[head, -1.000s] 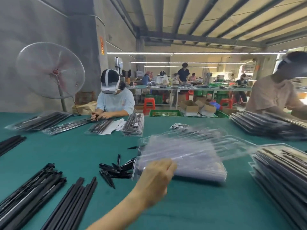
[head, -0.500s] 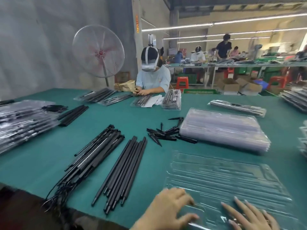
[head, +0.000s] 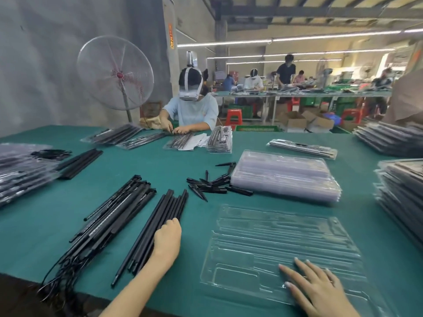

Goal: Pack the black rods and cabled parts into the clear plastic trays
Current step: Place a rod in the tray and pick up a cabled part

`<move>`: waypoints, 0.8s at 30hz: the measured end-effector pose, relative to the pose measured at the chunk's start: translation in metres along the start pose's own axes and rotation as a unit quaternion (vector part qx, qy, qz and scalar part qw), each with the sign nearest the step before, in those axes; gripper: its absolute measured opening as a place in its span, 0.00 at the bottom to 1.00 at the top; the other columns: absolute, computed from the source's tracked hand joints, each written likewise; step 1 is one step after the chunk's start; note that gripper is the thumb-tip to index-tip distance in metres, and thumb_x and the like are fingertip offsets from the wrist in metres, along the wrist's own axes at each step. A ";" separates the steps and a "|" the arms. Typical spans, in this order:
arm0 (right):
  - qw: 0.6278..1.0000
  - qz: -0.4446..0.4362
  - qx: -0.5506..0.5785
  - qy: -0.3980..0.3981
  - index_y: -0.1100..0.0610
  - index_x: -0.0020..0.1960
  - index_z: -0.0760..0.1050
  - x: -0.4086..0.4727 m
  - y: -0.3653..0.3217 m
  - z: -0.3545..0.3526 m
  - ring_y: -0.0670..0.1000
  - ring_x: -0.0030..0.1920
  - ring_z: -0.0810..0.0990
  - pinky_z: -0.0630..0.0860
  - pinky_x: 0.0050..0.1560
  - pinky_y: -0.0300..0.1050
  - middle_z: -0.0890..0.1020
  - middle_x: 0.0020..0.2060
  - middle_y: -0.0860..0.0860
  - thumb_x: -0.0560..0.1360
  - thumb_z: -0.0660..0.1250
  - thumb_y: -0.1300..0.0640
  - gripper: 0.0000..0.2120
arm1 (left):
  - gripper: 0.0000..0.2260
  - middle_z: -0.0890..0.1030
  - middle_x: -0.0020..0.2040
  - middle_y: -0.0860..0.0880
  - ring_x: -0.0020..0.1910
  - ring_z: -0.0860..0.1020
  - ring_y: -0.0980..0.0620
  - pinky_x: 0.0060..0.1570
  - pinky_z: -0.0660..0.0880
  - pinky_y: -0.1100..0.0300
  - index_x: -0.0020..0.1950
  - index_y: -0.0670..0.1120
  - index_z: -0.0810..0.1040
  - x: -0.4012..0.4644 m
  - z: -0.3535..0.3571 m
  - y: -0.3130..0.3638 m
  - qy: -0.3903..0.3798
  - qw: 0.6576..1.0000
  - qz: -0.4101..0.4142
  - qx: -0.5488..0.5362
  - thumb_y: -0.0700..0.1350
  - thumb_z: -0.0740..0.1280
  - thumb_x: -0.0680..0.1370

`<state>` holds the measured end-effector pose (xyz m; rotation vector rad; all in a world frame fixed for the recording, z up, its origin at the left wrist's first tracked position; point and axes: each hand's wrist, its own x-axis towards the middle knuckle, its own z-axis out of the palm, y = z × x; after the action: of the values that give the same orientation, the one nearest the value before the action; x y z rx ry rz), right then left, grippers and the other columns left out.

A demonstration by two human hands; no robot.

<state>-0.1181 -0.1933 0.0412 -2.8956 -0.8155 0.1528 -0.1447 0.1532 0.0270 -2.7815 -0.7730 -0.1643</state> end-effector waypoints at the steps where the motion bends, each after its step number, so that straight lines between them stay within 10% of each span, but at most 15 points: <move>1: 1.000 -0.012 -0.015 0.017 0.28 0.70 0.55 0.003 0.003 0.006 0.49 0.73 0.64 0.61 0.69 0.59 0.63 0.74 0.46 0.80 0.52 0.40 0.19 | 0.08 0.77 0.58 0.49 0.56 0.79 0.55 0.49 0.76 0.64 0.59 0.43 0.67 0.003 0.000 0.001 -0.014 1.000 -0.001 0.017 0.38 0.58 0.80; 4: 0.998 -0.011 0.028 0.047 0.26 0.70 0.43 0.007 0.013 0.015 0.42 0.76 0.44 0.44 0.74 0.50 0.45 0.76 0.39 0.80 0.43 0.36 0.20 | 0.04 0.80 0.54 0.50 0.53 0.80 0.53 0.43 0.73 0.64 0.53 0.45 0.72 0.009 -0.009 0.003 -0.075 0.997 0.011 0.033 0.40 0.60 0.80; 9: 0.997 -0.024 0.022 0.071 0.31 0.70 0.54 0.014 0.007 0.007 0.41 0.75 0.50 0.44 0.74 0.49 0.54 0.74 0.37 0.81 0.49 0.42 0.18 | 0.16 0.70 0.37 0.48 0.40 0.77 0.47 0.36 0.65 0.59 0.34 0.46 0.63 0.012 -0.039 -0.001 -0.109 0.977 -0.006 -0.181 0.49 0.57 0.80; 12: 0.942 -0.047 0.300 0.141 0.37 0.61 0.70 0.011 -0.007 0.001 0.41 0.64 0.73 0.65 0.66 0.40 0.75 0.63 0.39 0.78 0.61 0.49 0.13 | 0.15 0.67 0.31 0.50 0.27 0.66 0.53 0.27 0.59 0.61 0.37 0.45 0.67 -0.005 -0.068 0.017 -0.101 0.855 -0.041 -0.507 0.50 0.58 0.81; 17: 0.728 0.011 0.669 -0.149 0.51 0.58 0.77 0.007 -0.040 -0.023 0.56 0.41 0.84 0.78 0.36 0.44 0.85 0.46 0.55 0.78 0.58 0.47 0.15 | 0.09 0.77 0.34 0.47 0.20 0.72 0.56 0.19 0.64 0.66 0.47 0.42 0.66 -0.059 -0.093 0.088 -0.132 0.684 0.029 -0.717 0.47 0.60 0.81; 21: 0.859 -0.048 0.509 -0.033 0.49 0.54 0.80 0.005 -0.009 -0.022 0.45 0.26 0.72 0.68 0.28 0.36 0.77 0.27 0.49 0.79 0.62 0.56 0.09 | 0.09 0.81 0.35 0.50 0.23 0.75 0.55 0.22 0.66 0.66 0.49 0.41 0.69 -0.069 -0.080 0.109 -0.190 0.622 0.060 -0.758 0.46 0.64 0.80; 24: 0.941 -0.069 0.321 0.079 0.40 0.51 0.80 0.008 0.034 -0.023 0.39 0.41 0.81 0.75 0.45 0.35 0.84 0.40 0.39 0.76 0.66 0.55 0.10 | 0.10 0.78 0.30 0.52 0.25 0.74 0.57 0.24 0.69 0.67 0.52 0.42 0.71 -0.047 -0.067 0.085 -0.139 0.566 -0.046 -0.812 0.48 0.65 0.79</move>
<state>-0.0914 -0.2201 0.0588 -2.2013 -0.7586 0.1378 -0.1435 0.0414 0.0657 -4.5863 -1.1956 -0.8676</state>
